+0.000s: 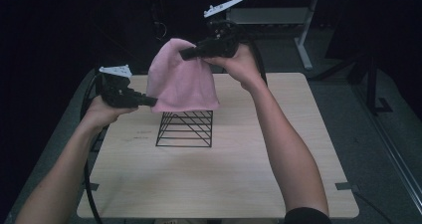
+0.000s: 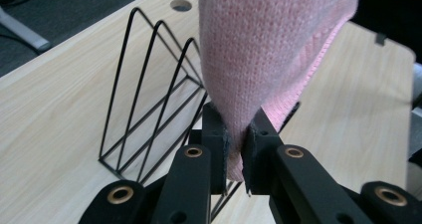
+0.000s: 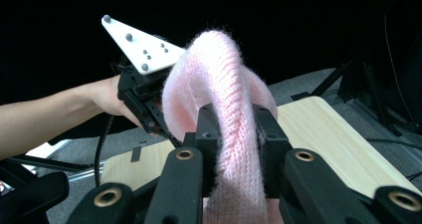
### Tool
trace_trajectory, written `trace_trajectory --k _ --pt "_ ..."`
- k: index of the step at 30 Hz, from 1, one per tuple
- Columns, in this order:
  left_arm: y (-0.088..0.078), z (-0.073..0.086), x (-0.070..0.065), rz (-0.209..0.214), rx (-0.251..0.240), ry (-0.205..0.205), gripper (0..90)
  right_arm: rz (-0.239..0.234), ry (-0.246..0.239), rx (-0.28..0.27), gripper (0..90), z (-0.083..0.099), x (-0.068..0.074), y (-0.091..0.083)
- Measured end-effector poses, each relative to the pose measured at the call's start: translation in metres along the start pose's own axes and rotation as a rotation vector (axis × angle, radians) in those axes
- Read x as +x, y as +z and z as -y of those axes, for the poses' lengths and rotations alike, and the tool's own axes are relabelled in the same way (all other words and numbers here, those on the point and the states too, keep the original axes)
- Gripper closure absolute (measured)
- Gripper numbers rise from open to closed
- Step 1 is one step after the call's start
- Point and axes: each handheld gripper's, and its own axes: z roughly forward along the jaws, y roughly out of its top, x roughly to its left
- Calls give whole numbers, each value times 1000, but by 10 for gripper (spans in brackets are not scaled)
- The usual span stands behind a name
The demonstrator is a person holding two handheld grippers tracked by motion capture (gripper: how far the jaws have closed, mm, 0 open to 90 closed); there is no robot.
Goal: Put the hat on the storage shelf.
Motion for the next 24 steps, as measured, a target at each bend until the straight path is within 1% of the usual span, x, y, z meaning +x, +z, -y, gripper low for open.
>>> trace_trajectory --k 2,4,7,10,13,14,16,18,19,20,22,24 --pt "2 1 1 -5 13 -2 820 -5 11 5 766 3 -2 2" --pt "3 2 1 -8 23 4 819 -8 7 5 766 6 -5 3" --pt "6 4 2 -12 20 6 819 -17 16 8 767 9 -6 4" --pt "7 8 3 -5 13 -9 818 -25 13 18 766 10 -6 6" --pt "8 12 3 0 11 -11 817 -30 13 18 766 12 -5 7" --pt "9 14 3 -1 26 -3 816 -34 9 20 765 15 -4 9" --pt "8 15 2 -9 26 2 816 -35 11 28 764 18 -4 11" --pt "9 16 1 -6 25 3 816 -43 20 24 764 21 -4 11" --pt "9 18 1 -3 29 -2 816 -46 19 25 764 23 -4 11" --pt "10 19 1 -7 34 4 816 -46 24 32 763 24 -3 11" --pt "10 21 1 -4 41 6 816 -45 19 41 762 27 -4 13" --pt "12 24 1 -5 47 8 816 -50 22 43 760 30 -3 14"
